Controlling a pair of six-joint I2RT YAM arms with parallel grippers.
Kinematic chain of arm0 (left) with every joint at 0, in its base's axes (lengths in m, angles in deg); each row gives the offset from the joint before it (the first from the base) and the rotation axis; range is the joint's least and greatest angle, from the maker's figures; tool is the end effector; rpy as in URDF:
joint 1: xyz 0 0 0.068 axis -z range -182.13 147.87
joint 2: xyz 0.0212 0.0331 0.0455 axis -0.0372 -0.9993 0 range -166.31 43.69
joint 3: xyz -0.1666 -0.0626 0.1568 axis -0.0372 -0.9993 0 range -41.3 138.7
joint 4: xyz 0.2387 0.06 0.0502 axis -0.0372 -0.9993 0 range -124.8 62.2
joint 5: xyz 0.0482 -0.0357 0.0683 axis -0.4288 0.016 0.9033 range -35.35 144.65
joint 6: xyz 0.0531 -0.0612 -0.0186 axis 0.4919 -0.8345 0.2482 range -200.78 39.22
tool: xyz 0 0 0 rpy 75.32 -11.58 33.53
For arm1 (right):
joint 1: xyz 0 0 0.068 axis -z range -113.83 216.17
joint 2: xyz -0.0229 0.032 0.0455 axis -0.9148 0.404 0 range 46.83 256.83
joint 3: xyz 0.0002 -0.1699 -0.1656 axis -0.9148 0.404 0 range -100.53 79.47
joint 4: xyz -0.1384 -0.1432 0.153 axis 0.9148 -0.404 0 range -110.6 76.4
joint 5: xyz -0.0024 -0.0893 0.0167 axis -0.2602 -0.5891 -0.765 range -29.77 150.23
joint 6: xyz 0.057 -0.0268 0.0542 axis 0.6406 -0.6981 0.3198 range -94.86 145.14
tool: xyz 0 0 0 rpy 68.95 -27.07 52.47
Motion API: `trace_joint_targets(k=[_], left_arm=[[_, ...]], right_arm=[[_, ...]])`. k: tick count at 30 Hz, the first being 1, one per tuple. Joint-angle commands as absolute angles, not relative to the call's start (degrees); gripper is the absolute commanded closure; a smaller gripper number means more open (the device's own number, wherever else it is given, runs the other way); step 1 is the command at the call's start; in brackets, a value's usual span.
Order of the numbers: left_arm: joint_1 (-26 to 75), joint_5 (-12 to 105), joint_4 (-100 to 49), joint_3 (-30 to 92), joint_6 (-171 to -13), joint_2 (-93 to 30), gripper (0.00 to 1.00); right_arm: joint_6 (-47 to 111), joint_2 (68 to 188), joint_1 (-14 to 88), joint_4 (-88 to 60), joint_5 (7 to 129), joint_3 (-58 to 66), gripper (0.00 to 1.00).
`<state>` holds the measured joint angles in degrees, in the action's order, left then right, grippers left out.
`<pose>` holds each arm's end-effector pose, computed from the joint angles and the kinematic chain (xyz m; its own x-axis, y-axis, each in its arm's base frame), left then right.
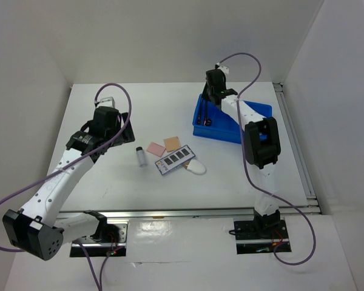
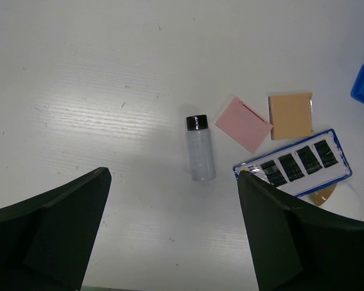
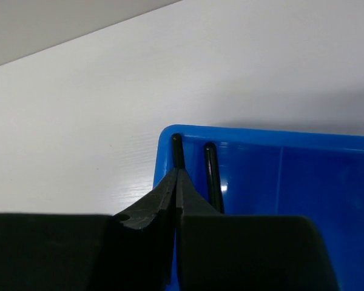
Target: Organize the makeup
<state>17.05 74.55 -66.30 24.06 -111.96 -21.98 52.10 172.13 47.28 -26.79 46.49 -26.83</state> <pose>0.2646 -0.0658 0.2899 -0.5368 -0.3287 -0.7770 -0.2565 0.9410 -0.2209 0.4921 0.1502 0.2024 -0.5055 0.2925 -0.8117 0.1176 0.9554 0.2710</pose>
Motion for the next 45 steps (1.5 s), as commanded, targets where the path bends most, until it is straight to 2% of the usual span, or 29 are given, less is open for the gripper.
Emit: trace_joint_targets(k=[1,4,6,8,9,11,12,13,16,17,23,27,34,45], left_arm=[[17.2,74.77,-64.63,25.58,-110.23,-22.05,0.0],[17.2,75.3,-65.24,25.58,-110.23,-22.05,0.0],[17.2,75.31,-65.24,25.58,-110.23,-21.43,0.0],[17.2,75.83,-65.24,25.58,-110.23,-21.43,0.0],[17.2,76.36,-65.24,25.58,-110.23,-21.43,0.0],[17.2,77.32,-65.24,25.58,-110.23,-20.91,0.0],[17.2,78.2,-65.24,25.58,-110.23,-20.91,0.0],[17.2,78.21,-65.24,25.58,-110.23,-20.91,0.0],[17.2,79.09,-64.72,25.58,-110.23,-20.29,0.0],[17.2,78.22,-63.85,25.58,-110.23,-20.29,0.0],[17.2,74.87,-63.31,25.06,-110.23,-20.29,0.0],[17.2,73.82,-63.31,25.06,-110.23,-20.29,0.0],[17.2,73.29,-62.69,24.44,-110.75,-19.76,0.0],[17.2,73.29,-62.69,24.44,-110.76,-19.76,0.0]], right_arm=[[51.59,174.1,46.84,-27.75,47.57,-30.48,0.96],[49.84,169.81,46.31,-25.48,51.34,-26.54,0.98],[46.26,162.9,43.77,-20.41,55.02,-18.06,0.91],[43.0,158.3,40.36,-18.09,55.83,-12.4,0.8],[41.42,154.71,39.38,-19.39,54.88,-8.55,0.72],[40.78,151.61,36.57,-21.59,55.48,-5.18,0.63],[40.78,149.95,35.94,-23.69,55.48,-1.16,0.5],[40.78,146.62,35.07,-24.58,56.27,0.96,0.43],[45.17,139.94,34.44,-27.31,60.99,8.94,0.28],[46.66,138.26,34.44,-27.31,62.41,10.98,0.26],[58.96,127.01,40.94,-15.75,79.71,27.84,0.25],[62.58,125.76,42.88,-12.55,83.33,32.01,0.29],[66.53,129.97,45.69,-4.38,88.27,37.54,0.3],[67.15,138.76,45.69,0.99,87.74,36.68,0.33]])
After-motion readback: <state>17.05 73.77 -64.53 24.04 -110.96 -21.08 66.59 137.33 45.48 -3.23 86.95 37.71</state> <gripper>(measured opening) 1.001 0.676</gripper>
